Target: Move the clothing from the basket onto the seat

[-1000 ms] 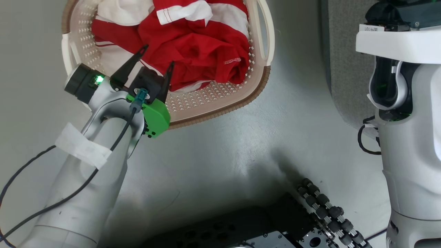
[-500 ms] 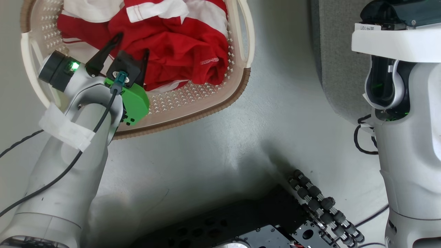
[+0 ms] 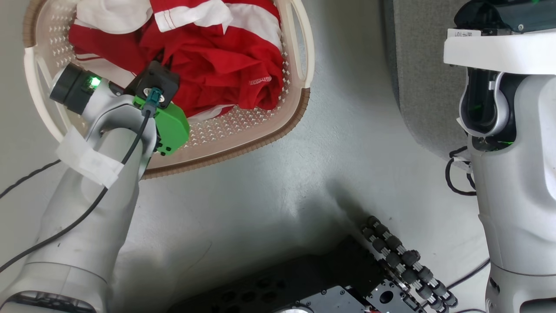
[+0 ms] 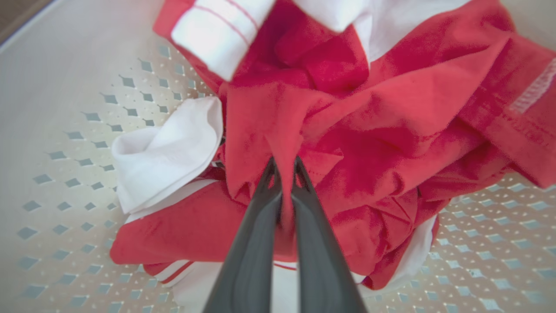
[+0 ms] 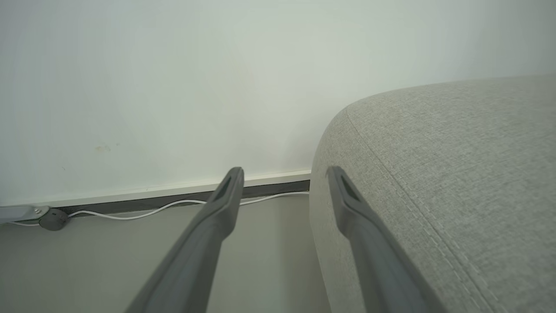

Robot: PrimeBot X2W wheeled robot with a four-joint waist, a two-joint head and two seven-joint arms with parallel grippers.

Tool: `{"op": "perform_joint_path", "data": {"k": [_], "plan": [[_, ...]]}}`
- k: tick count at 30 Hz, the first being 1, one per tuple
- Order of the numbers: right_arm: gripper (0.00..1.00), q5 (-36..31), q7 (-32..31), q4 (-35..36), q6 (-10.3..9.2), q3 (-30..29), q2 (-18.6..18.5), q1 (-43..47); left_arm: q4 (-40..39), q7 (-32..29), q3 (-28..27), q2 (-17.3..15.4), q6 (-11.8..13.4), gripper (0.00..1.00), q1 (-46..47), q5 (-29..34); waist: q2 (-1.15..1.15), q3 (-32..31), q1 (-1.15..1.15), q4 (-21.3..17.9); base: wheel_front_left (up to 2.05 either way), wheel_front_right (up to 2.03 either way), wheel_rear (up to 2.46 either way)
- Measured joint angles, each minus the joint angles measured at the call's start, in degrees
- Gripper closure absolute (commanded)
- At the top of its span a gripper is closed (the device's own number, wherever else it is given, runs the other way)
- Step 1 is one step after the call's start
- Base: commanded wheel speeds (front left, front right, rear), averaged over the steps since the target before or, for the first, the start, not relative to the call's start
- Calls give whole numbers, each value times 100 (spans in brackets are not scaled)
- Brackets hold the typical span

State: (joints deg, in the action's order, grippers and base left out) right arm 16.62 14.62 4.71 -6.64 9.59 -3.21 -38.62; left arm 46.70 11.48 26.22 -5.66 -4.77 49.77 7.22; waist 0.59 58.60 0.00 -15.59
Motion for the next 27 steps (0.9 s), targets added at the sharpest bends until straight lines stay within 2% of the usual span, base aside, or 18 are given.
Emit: {"op": "perform_joint_path", "data": {"k": [12, 27], "plan": [[0, -241, 3, -510, 24, -102, 1, 198, -135, 278, -82, 269, -41, 100, -75, -602, 0, -609, 0, 191, 0, 0, 0], [0, -408, 4, -1063, 260, -308, -20, 761, -601, 281, -49, 338, -120, 100, -515, -1069, 0, -1636, 0, 599, 0, 0, 0]]}}
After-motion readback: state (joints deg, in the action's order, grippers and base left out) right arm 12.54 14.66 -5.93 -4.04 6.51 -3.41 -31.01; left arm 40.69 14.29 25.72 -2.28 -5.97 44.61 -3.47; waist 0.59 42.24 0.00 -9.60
